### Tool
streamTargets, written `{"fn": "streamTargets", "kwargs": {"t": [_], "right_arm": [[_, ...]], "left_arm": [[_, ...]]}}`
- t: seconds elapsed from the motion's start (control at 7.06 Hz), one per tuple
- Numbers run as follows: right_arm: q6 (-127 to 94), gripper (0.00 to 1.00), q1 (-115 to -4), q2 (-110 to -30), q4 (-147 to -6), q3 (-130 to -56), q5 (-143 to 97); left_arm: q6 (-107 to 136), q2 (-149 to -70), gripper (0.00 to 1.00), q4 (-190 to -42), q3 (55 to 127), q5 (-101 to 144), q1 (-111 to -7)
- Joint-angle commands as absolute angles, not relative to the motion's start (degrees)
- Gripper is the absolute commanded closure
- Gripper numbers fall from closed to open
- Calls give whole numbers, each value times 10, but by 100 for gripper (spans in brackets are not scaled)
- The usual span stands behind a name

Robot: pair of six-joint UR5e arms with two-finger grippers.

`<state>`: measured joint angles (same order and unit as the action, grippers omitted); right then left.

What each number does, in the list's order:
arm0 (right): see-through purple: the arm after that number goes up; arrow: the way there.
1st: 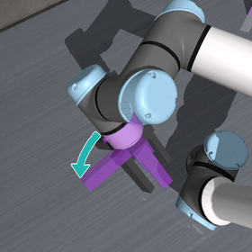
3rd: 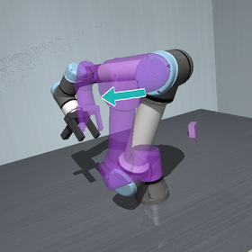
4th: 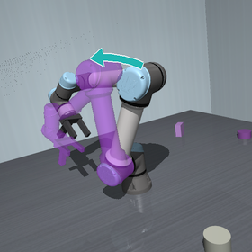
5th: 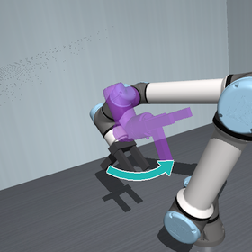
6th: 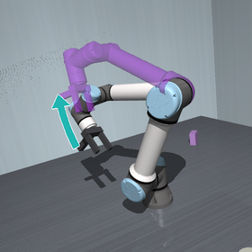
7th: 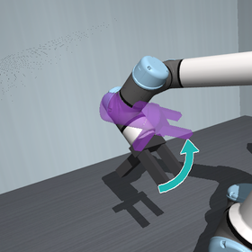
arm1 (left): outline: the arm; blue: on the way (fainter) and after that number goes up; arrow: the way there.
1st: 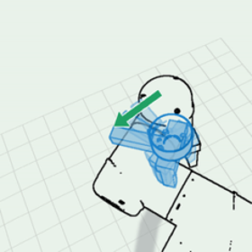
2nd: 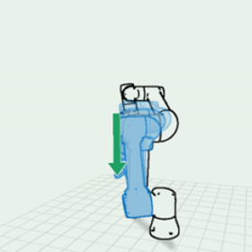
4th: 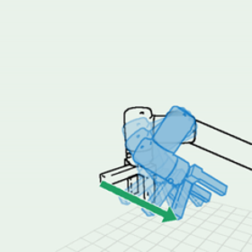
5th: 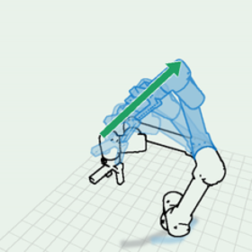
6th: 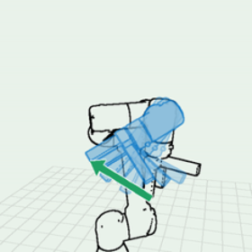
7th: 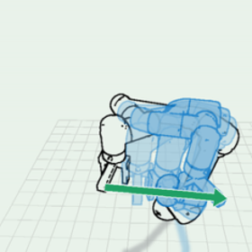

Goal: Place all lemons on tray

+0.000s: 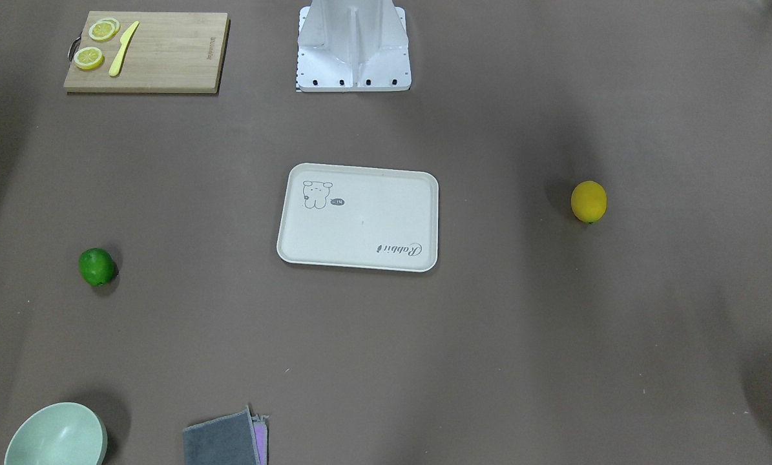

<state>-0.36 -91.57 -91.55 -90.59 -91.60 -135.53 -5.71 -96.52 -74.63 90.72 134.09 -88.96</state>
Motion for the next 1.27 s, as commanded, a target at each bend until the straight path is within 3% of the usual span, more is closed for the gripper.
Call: {"fn": "streamTargets", "kwargs": {"t": [0.0, 0.42, 1.13], "right_arm": [[-50, 1, -885, -890, -904, -916, -1370], [-119, 1, -827, -861, -904, -922, -1386], [-242, 2, -714, -799, -903, -940, -1379]], "left_arm": [[-53, -967, 2, -741, 937, 1356, -889], [51, -966, 2, -737, 1003, 1359, -865], [296, -991, 2, -744, 1100, 1355, -731]]}}
